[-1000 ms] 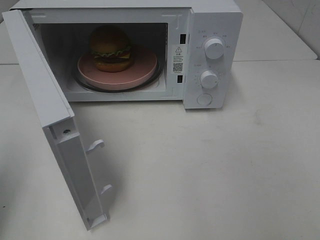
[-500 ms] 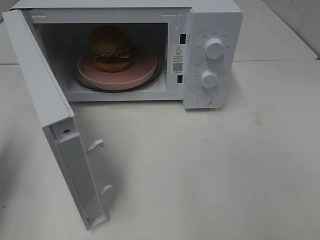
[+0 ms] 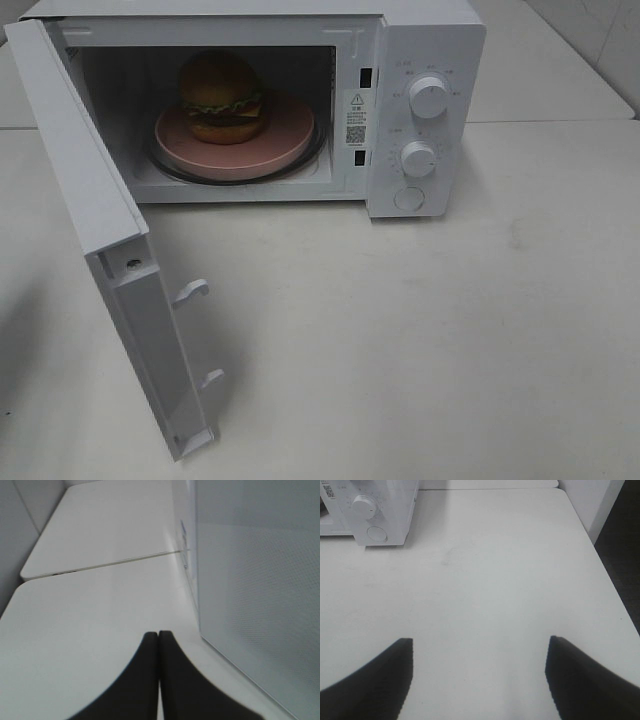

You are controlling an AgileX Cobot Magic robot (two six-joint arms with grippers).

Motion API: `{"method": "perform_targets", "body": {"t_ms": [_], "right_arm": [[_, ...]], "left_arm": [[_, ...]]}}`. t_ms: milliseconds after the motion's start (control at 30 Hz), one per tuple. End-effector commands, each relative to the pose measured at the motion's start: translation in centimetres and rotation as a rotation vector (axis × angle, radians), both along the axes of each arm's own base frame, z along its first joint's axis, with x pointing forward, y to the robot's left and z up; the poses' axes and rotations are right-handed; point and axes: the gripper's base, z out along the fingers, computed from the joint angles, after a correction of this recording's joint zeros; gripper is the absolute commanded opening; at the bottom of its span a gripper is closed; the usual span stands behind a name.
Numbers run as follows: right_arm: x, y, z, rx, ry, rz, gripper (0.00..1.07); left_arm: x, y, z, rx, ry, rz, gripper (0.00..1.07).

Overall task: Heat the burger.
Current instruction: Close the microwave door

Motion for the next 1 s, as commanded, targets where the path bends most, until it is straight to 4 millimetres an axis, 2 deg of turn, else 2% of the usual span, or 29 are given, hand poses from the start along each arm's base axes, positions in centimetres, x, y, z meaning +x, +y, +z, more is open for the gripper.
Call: {"method": "perform_targets", "body": {"t_ms": [33, 200, 367, 433, 467, 533, 733, 833, 1000], "right_arm": [[-0.4, 0.0, 0.0, 0.007, -0.034, -0.005, 0.71], [-0.4, 0.0, 0.0, 0.007, -0.034, -0.005, 0.71], [-0.4, 0.0, 0.0, 0.007, -0.034, -0.005, 0.71], [-0.4, 0.0, 0.0, 0.007, -0.034, -0.005, 0.71], [-0.4, 0.0, 0.0, 0.007, -0.034, -0.005, 0.71], [-0.4, 0.0, 0.0, 0.007, -0.034, -0.005, 0.71], [-0.4, 0.0, 0.0, 0.007, -0.034, -0.005, 0.71], [-0.4, 0.0, 0.0, 0.007, -0.034, -0.005, 0.71], [-0.4, 0.0, 0.0, 0.007, -0.034, -0.005, 0.71]], "left_arm": [[0.4, -1.2, -0.7, -0.007, 0.000, -0.129, 0.00], [0.6, -2.4, -1.2, -0.028, -0.026, -0.277, 0.00], [1.1, -3.8, -1.3, -0.081, -0.035, -0.342, 0.00], [1.4, -5.6, -1.5, -0.058, -0.034, -0.424, 0.00], [1.4, -5.6, -1.5, -0.058, -0.034, -0.424, 0.00], [2.0, -7.1, -1.6, -0.057, -0.037, -0.461, 0.00], [3.0, -9.3, -1.8, -0.136, -0.028, -0.435, 0.00], [3.1, -9.6, -1.9, -0.144, -0.026, -0.429, 0.00], [3.8, -12.1, -2.6, -0.154, -0.023, -0.397, 0.00]]}}
